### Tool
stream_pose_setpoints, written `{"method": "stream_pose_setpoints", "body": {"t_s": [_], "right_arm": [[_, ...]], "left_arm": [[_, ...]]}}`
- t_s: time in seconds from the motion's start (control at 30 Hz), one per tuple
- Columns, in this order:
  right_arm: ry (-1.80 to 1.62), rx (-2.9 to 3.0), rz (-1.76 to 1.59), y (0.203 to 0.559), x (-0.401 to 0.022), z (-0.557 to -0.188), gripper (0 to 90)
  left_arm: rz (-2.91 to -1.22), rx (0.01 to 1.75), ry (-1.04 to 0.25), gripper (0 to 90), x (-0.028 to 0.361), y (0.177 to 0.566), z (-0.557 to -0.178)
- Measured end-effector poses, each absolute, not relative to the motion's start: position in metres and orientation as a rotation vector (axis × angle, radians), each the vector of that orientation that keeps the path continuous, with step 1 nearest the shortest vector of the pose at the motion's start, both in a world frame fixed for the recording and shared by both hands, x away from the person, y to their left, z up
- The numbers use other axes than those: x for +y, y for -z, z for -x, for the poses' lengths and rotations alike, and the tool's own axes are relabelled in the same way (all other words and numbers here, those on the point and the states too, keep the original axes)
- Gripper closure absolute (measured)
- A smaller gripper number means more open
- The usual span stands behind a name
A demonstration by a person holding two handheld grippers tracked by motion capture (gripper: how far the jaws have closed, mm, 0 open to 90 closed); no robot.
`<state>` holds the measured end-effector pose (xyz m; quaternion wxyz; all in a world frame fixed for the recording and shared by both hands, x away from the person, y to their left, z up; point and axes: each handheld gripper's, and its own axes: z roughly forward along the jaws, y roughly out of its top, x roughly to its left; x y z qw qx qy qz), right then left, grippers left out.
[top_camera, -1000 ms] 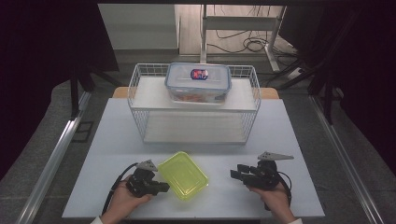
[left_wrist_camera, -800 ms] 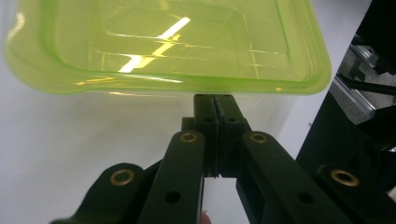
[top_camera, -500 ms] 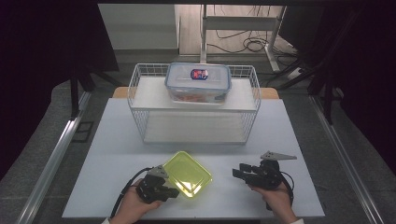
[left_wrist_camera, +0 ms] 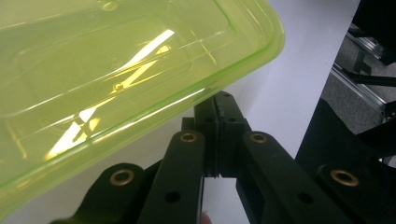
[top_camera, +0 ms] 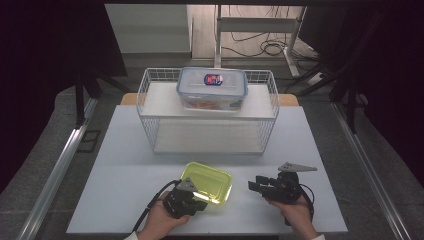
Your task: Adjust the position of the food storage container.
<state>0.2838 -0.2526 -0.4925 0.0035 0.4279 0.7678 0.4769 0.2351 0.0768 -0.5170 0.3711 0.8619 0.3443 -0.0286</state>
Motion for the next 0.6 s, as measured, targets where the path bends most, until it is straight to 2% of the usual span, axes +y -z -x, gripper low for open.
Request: {"method": "stream_pose_setpoints", "body": {"t_s": [0.1,0.33,0.4,0.43,0.47,0.53,0.6], "right_arm": [[-1.499,2.424,-1.311,0.489,-0.25,-0.28,54.0],[-1.464,2.482,-1.238,0.486,-0.24,-0.273,63.1],[-1.445,2.501,-1.233,0.487,-0.238,-0.272,72.9],[-1.435,2.518,-1.226,0.488,-0.237,-0.272,81.6],[-1.424,2.531,-1.219,0.488,-0.236,-0.272,86.3],[-1.389,2.567,-1.199,0.487,-0.232,-0.271,88.9],[-1.323,2.624,-1.14,0.486,-0.221,-0.266,89.0]], "left_arm": [[-2.201,0.864,0.083,89.0,0.082,0.513,-0.231],[-2.08,0.926,0.084,88.1,0.135,0.498,-0.218],[-2.061,0.959,0.062,84.2,0.149,0.495,-0.218],[-2.046,0.981,0.04,81.5,0.155,0.494,-0.218],[-2.041,1.0,0.031,77.5,0.161,0.493,-0.219],[-2.081,1.028,0.028,66.7,0.168,0.493,-0.222],[-2.116,1.055,-0.004,64.1,0.173,0.494,-0.226]]}}
